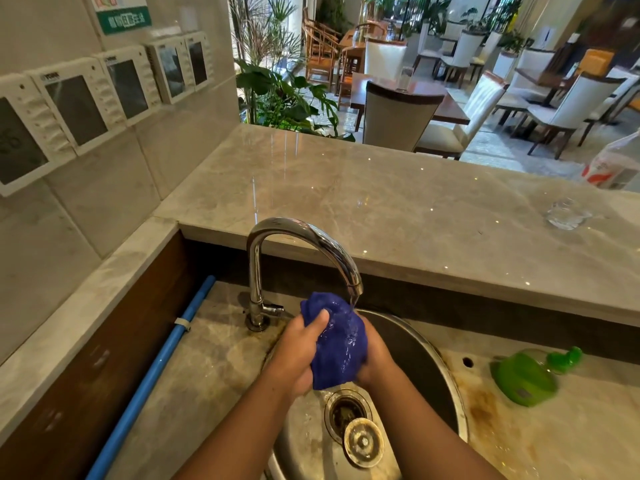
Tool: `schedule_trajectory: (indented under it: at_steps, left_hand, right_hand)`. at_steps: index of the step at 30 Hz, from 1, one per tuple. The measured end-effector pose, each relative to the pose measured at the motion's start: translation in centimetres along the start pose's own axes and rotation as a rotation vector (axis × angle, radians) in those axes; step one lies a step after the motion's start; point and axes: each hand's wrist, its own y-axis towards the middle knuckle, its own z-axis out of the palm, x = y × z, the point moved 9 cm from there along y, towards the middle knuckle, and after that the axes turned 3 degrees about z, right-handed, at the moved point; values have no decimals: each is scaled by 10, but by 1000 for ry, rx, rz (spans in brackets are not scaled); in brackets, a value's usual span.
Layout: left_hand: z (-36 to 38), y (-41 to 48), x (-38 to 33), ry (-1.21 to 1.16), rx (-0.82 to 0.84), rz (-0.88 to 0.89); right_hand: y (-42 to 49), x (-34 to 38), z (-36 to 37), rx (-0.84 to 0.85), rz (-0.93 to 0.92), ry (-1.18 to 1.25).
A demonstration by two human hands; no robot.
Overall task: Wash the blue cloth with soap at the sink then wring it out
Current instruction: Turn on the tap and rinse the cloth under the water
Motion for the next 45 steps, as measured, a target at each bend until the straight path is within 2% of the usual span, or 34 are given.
schedule_trajectory:
  at_steps: [6,9,12,16,18,21,23,26,29,33,36,39,42,45]
  left_hand:
    - [-3,4,3,-105,59,-93]
    - [-15,12,7,-55,1,-96]
    - [-24,17,9,17,-61,-95]
    - [-18,19,8,-24,-44,-118]
    - [-11,18,11,-145,-40,-165]
    - [6,13,25,-274,-18,-221]
    - [20,7,36,-309,29,-257]
    - [22,6,50,-244,55,-288]
    - [20,3,57,-215,91,-306]
    - [11,10,47,-173,51,-245]
    - [9,14,45,-241,14,-319]
    - [10,15,45,-285,-2,-337]
    - [18,11,47,-258,45,-309]
    - [18,0,51,-278,65,-336]
  right_hand:
    - [4,-22,-6,100,152,189]
    - [0,-9,-2,149,91,185]
    - [-7,13,-5,61,-89,-13]
    - [-24,48,-7,-199,-482,-533]
    - [-39,49,6,-222,-654,-626]
    - [-51,35,32,-205,-788,-725]
    - [-47,35,37,-298,-874,-860]
    - [-32,53,17,-484,-858,-909]
    - [-13,67,-8,-561,-750,-937]
    - [-12,72,-22,-535,-719,-813]
    - [-26,57,-13,-417,-773,-703]
    - [-35,34,15,-295,-860,-822]
    - [-30,35,21,-410,-914,-1008]
    - [-10,57,3,-510,-794,-1087]
